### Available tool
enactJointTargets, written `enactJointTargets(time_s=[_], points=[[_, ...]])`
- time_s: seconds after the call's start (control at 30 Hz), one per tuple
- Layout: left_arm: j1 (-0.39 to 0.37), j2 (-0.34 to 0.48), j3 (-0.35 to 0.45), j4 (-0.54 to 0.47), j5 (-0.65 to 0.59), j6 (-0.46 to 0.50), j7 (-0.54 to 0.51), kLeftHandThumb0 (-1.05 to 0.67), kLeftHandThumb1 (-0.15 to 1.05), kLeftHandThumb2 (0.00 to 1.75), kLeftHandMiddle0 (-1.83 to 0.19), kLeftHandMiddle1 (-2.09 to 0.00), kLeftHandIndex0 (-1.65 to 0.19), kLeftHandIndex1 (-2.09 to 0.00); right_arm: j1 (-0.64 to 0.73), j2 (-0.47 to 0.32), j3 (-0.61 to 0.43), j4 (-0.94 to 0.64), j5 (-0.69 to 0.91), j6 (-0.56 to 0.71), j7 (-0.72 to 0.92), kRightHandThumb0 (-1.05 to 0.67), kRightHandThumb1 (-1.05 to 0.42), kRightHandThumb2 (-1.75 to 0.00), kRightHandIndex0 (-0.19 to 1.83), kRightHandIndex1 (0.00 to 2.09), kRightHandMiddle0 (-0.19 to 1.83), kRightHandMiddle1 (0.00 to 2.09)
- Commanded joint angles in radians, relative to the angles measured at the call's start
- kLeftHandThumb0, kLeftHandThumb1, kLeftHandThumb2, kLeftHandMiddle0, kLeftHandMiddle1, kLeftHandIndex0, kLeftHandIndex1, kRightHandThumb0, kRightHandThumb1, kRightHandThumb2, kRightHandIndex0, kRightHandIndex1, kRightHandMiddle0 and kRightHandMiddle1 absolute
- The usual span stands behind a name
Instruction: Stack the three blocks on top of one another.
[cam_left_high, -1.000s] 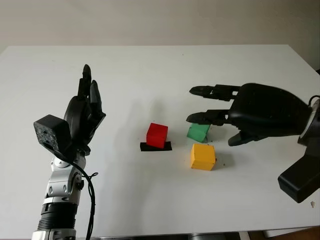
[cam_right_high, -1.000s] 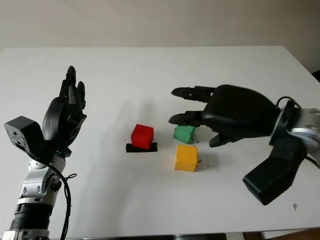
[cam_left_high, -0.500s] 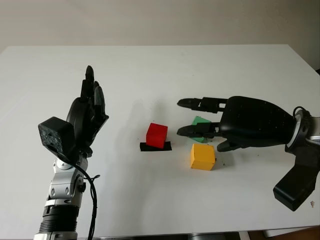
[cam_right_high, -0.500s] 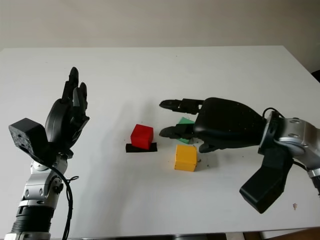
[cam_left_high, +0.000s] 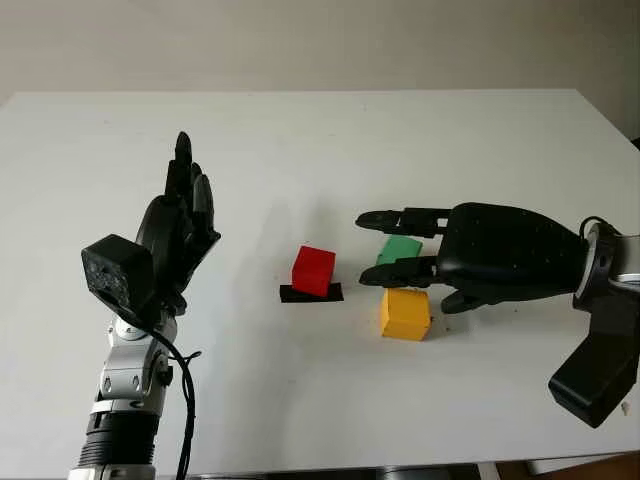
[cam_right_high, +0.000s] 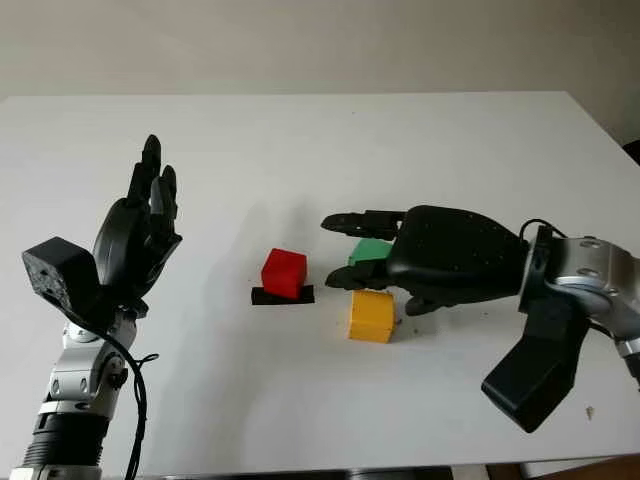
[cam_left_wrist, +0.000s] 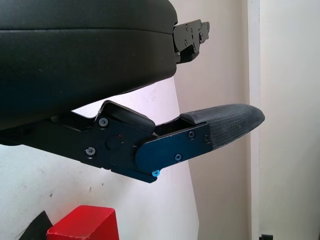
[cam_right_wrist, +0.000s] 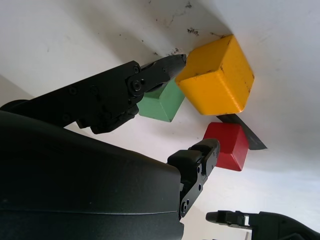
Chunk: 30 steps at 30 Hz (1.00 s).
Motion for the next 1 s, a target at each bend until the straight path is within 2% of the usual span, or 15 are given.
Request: enactJointTargets(time_s=[0.0, 0.33, 0.63, 0.97], points=[[0.008, -0.006, -0.003, -0.019, 0.004, 0.0, 0.003, -0.81, 1.05, 0.72, 0.19, -0.01, 0.19, 0.0, 0.003, 0.002, 0.003, 0.0, 0.003, -0.005, -0.012, -0.26, -0.88, -0.06, 0.09, 0.05, 0.45, 0.13], [0.024, -0.005, -0.008, -0.046, 0.01, 0.019, 0.011, -0.81, 1.05, 0.72, 0.19, 0.0, 0.19, 0.0, 0.003, 0.042, 0.038, 0.049, -0.039, -0.014, -0.064, -0.34, -0.88, -0.05, 0.04, 0.04, 0.43, 0.13], [0.034, -0.004, -0.006, -0.052, -0.001, 0.021, -0.002, -0.8, 1.05, 0.72, 0.19, 0.0, 0.19, 0.0, 0.009, 0.042, 0.054, 0.055, -0.075, -0.015, -0.088, -0.34, -0.9, -0.06, 0.01, 0.03, 0.44, 0.14], [0.037, -0.002, -0.006, -0.058, -0.004, 0.034, -0.008, -0.81, 1.05, 0.72, 0.19, 0.0, 0.19, 0.0, 0.01, 0.043, 0.057, 0.064, -0.072, -0.023, -0.118, -0.39, -0.9, -0.06, 0.05, 0.06, 0.64, 0.28]])
